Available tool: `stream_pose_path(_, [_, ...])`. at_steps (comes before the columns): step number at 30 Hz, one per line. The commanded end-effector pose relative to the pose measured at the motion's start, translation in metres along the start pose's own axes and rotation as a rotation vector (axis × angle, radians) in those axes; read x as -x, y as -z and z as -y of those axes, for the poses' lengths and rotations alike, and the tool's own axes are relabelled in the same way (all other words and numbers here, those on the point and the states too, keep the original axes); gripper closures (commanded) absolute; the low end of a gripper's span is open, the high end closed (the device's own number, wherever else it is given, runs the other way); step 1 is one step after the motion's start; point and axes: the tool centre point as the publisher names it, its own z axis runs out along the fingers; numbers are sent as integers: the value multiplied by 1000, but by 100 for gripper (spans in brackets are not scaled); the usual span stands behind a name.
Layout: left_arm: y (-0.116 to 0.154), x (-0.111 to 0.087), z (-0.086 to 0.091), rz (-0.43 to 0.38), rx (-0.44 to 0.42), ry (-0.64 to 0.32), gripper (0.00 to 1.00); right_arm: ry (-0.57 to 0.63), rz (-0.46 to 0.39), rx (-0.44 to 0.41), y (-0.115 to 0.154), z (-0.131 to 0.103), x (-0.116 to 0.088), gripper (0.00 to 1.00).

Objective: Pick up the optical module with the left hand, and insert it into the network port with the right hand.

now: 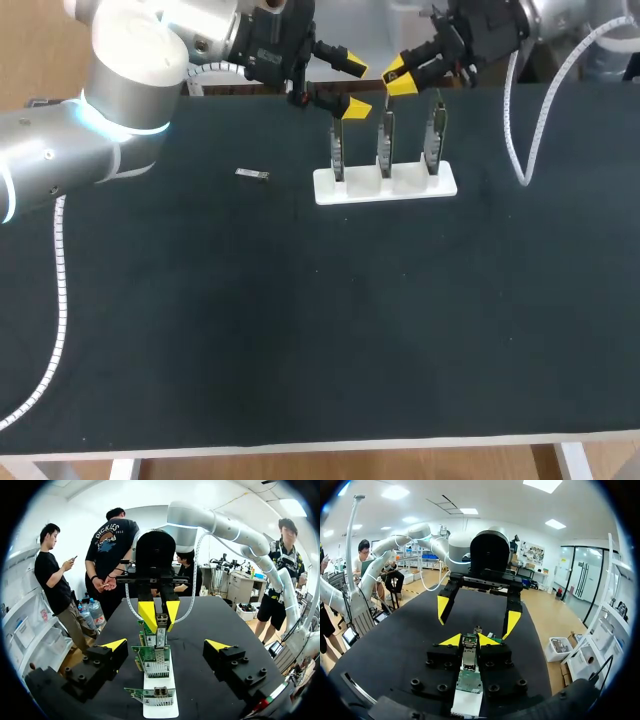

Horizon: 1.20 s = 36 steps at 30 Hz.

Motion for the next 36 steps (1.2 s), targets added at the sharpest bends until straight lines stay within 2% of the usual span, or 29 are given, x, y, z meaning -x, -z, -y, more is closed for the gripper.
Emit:
stream_pose_path(1, [-1, 1, -2, -3, -5, -1, 0, -4, -2, 60, 2, 9, -2, 100])
stream_pose_path(15, [-1, 1, -2, -3, -5, -1, 0, 0, -31, 62, -2, 10, -1, 100])
stream_pose_path(36, [-1, 1, -2, -3, -5, -1, 0, -4, -19, 45, -1, 10, -1, 100])
